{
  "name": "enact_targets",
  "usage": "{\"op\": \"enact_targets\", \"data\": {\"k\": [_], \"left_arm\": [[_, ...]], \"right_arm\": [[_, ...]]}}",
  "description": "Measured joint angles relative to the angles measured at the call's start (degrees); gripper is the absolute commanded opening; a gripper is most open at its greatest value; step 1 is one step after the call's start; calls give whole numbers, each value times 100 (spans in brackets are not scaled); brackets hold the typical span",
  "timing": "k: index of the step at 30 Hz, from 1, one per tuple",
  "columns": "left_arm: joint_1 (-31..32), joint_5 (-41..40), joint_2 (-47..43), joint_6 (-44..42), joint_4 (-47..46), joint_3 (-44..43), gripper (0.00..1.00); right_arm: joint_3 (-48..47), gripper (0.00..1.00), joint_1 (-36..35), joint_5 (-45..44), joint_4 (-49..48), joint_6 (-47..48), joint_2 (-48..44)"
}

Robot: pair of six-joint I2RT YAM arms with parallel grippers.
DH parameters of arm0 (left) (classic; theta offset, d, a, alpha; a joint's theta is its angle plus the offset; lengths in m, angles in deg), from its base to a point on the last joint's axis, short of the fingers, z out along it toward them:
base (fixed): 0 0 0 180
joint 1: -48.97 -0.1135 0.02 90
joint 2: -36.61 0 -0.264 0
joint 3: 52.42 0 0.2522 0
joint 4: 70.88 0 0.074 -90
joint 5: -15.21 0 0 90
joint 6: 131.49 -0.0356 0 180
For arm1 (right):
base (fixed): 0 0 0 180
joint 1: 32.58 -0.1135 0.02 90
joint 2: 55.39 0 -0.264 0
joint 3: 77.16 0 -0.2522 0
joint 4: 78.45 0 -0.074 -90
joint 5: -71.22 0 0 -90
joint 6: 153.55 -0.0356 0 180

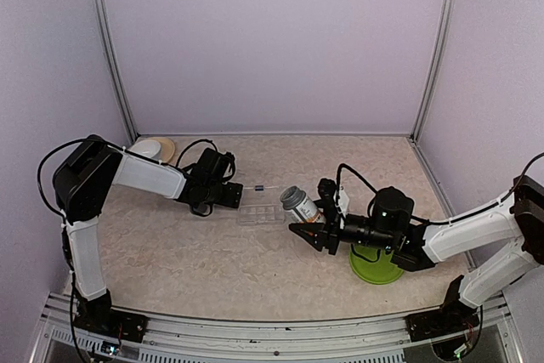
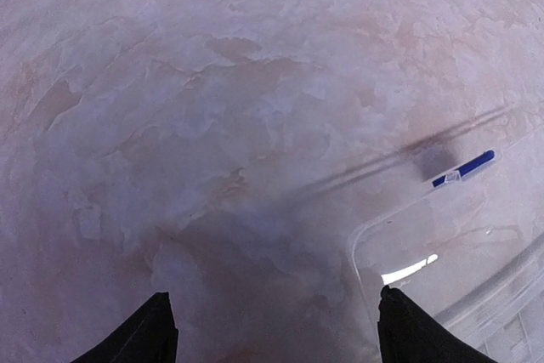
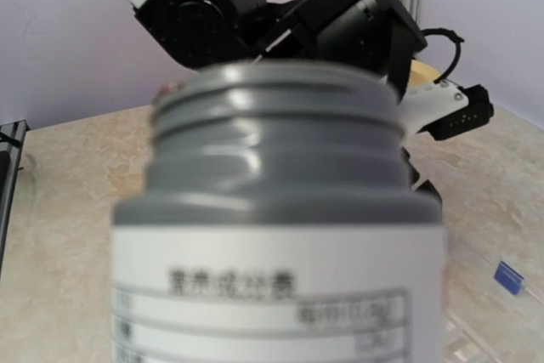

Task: Sort the pills into containers
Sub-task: Adjust the pill container at the center of the board.

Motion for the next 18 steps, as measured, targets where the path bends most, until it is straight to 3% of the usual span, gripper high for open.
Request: {"op": "enact_targets", "data": {"k": [18], "left_arm": [[-103, -157, -354, -48, 37, 334, 80]], "right_arm": [[-125, 0, 24, -295, 380, 105, 496]]}}
